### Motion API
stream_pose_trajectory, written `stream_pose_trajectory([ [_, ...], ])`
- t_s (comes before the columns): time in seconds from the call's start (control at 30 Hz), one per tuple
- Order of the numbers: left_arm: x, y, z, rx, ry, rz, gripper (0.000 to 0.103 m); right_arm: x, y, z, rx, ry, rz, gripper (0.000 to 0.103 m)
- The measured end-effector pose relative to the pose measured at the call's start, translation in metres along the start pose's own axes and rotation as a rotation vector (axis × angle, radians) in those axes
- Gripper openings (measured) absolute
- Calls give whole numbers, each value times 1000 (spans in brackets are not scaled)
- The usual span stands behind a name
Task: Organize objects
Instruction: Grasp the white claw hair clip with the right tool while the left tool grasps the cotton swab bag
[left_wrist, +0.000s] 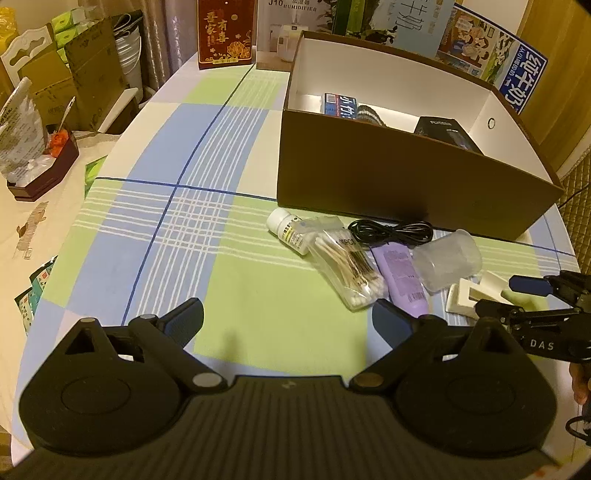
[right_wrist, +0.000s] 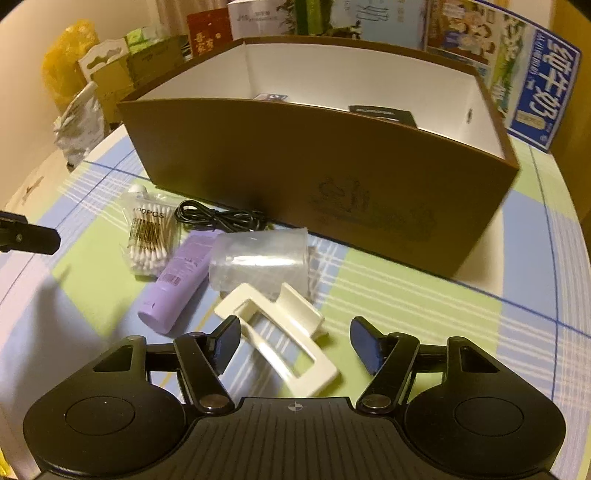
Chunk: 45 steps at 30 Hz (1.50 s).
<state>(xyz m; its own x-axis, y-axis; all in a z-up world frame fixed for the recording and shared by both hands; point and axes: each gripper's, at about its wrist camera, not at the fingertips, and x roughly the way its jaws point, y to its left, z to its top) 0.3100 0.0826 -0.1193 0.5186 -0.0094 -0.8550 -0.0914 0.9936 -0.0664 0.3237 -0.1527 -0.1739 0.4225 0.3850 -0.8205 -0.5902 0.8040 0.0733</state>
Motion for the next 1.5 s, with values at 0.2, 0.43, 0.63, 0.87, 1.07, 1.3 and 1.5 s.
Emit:
stream_pose_trajectory([
  [0.2,12,1,6,-2,8,-9,96,12,13,1,-94,21,10,63],
  [0.43,29,-5,9,-4,17,-38,95,13,17,-6,-148,11,-27,51],
  [0.63,45,-20,14,-8,13,-77,90,-2,-2,-16,-14,3,-52,39],
  [0.87,73,-34,24,-29,15,-63,80,-23,-32,-26,130,-7,-127,39],
  [1.07,94,-39,30,-45,52,-57,63,-35,-55,-29,213,-20,-179,39],
  [1.3,100,-50,30,33,35,-29,42,-38,-62,-28,246,-19,-186,39],
  [1.5,94,-45,26,65,43,-58,23,-35,-56,-29,227,-15,-177,39],
])
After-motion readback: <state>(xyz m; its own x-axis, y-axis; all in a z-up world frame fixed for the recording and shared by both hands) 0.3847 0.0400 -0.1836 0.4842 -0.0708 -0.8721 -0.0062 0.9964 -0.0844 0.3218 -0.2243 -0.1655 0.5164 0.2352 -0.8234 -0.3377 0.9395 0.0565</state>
